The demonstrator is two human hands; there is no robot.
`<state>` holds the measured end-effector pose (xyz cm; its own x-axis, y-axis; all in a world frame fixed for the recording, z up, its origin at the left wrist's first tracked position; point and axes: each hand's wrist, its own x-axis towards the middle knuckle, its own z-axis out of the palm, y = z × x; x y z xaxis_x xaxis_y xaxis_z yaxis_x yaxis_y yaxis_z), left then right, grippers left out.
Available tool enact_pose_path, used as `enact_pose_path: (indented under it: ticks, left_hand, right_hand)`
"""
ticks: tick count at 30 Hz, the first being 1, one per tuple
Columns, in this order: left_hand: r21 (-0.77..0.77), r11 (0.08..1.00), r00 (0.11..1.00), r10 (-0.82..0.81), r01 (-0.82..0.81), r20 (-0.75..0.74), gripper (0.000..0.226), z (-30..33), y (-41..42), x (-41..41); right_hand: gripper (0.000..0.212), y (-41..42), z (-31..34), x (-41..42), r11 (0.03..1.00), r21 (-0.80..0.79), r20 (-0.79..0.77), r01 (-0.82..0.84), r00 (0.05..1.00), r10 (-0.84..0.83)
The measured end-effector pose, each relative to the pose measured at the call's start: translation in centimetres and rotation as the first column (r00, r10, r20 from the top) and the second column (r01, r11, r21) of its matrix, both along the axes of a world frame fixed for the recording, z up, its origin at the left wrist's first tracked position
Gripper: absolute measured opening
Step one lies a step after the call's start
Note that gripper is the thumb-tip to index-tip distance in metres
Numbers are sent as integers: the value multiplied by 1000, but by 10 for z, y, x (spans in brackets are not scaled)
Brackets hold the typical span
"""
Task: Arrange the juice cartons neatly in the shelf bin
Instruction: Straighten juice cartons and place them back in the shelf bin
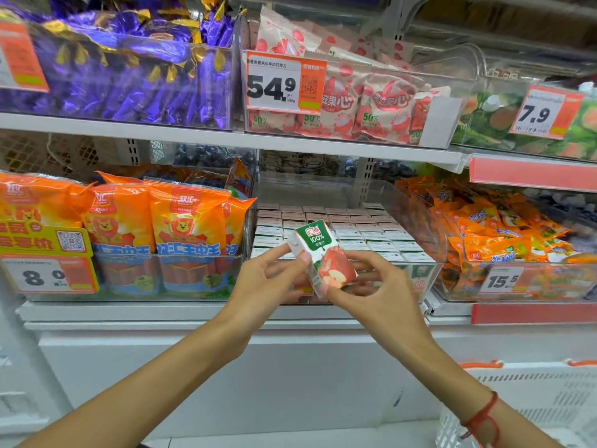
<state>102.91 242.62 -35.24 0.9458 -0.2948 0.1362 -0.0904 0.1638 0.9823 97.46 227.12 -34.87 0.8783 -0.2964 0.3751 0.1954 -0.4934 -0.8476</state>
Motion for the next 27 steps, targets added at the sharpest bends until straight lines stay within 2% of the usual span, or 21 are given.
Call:
enact_pose_path:
  ticks: [2,4,8,10,12,14,16,21,25,27]
  left_hand:
    - [-16,1000,1000,-20,19,-23,12,0,-1,-1]
    - [5,1000,1000,-18,18,-14,15,0,1,-1]
    - [79,997,999,-16,14,28,33,0,11,1]
    - [162,987,989,-12,-12,146,38,1,14,1]
    - [229,973,955,-42,-27,294,41,0,15,0]
    - [277,960,909,-74,-47,410,42,-1,15,-2]
    - [272,961,887,-80,-52,455,42,-3,13,-3]
    - [286,953,866,-57,-101,497,45,-4,10,-1]
    - [380,915,835,-99,-137,541,72,-2,9,-1]
    - [423,893,816,-128,-152,564,64,-1,8,1]
  right_hand:
    - [55,2,-4,-1,984,-176,89,27,996,-11]
    - [55,2,-6,-1,973,-229,78,-29,996,48]
    - [45,-7,-6,3,971,56,-49,-232,971,235]
    - [42,-13,-7,4,948,83,-61,-306,948,311]
    - [45,-16,-9,3,938,41,-11,-343,939,344]
    - [44,-19,-10,4,950,-66,42,-305,950,308]
    - [43,-21,-11,4,955,-153,76,-254,960,268]
    - [45,-22,-9,2,951,-202,138,-234,954,265]
    - [52,-26,-10,3,949,-235,86,-209,968,235]
    - [50,-28,-10,5,952,-241,92,-190,972,217]
